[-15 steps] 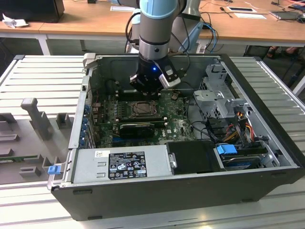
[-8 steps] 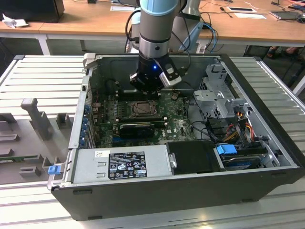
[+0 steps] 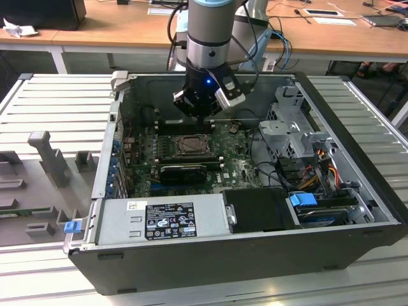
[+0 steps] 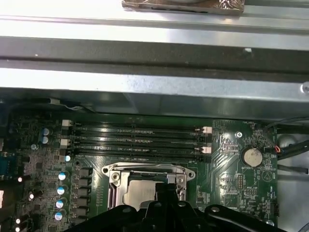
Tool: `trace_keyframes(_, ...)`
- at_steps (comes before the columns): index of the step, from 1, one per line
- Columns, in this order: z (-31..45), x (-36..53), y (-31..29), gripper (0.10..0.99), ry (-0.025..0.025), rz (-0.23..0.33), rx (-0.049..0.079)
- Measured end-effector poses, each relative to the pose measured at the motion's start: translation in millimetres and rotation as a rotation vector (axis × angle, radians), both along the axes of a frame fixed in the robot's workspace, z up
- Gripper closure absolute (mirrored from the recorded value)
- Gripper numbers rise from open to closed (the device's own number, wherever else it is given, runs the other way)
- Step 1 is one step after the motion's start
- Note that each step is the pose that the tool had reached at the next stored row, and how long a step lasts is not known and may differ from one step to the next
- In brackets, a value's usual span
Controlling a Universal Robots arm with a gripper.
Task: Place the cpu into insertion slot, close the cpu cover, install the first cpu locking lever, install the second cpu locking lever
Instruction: 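Install the second cpu locking lever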
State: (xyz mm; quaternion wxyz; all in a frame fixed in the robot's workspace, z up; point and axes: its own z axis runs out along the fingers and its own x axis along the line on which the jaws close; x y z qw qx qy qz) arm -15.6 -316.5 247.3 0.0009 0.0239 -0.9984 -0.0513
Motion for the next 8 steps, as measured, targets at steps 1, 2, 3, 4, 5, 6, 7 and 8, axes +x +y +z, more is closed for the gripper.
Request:
trace_keyframes(1, 0.0, 0.0, -1.4, 0.98, 0.0, 0.0, 0.0)
trace_keyframes(2, -0.1, 0.0, -2.5, 0.98, 0.0, 0.0, 0.0)
trace_keyframes(3, -0.1, 0.0, -3.5, 0.98, 0.0, 0.0, 0.0)
trace_keyframes(4, -0.1, 0.0, -5.1, 0.98, 0.0, 0.0, 0.0)
trace_keyframes(5, -0.2, 0.0, -6.8, 0.98, 0.0, 0.0, 0.0)
trace_keyframes(6, -0.2, 0.0, -9.3, 0.98, 0.0, 0.0, 0.001)
trace_keyframes(7, -0.3, 0.0, -10.8, 0.98, 0.0, 0.0, 0.001)
trace_keyframes(8, -0.4, 0.0, -14.1, 0.98, 0.0, 0.0, 0.001)
